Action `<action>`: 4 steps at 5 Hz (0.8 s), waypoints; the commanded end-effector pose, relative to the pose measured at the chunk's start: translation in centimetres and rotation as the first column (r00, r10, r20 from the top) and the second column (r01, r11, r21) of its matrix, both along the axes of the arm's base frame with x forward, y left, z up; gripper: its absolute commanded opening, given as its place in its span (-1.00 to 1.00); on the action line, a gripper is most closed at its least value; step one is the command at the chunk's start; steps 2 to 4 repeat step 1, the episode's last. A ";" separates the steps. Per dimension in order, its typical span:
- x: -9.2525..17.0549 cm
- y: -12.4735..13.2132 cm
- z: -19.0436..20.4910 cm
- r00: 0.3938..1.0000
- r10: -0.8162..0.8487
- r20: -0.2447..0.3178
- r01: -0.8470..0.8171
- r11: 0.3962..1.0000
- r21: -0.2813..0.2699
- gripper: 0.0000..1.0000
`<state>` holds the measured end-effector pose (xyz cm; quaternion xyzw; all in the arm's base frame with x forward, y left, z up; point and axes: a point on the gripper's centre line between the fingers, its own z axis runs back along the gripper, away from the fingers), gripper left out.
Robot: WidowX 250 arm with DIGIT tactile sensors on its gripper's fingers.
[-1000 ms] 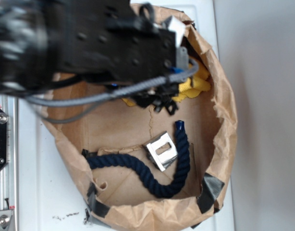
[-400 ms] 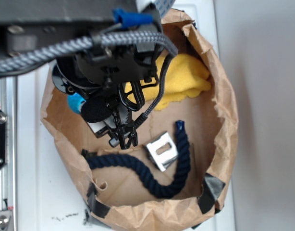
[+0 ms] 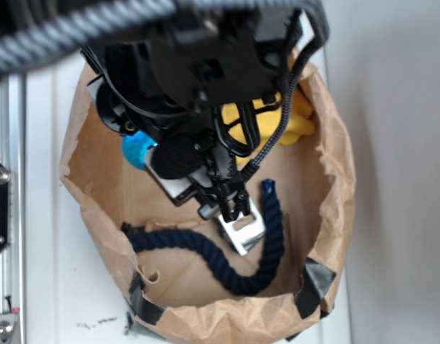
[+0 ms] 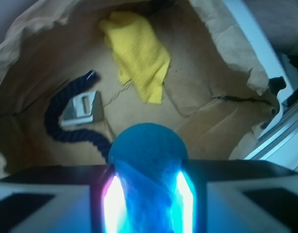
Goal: Grab the blue ball.
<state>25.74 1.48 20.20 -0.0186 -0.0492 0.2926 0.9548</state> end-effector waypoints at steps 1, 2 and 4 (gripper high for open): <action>-1.0 0.2 1.4 0.992 0.001 0.127 -0.018 0.991 0.136 -1.00; -1.0 0.2 1.4 0.992 0.001 0.127 -0.018 0.991 0.136 -1.00; -1.0 0.2 1.4 0.992 0.001 0.127 -0.018 0.991 0.136 -1.00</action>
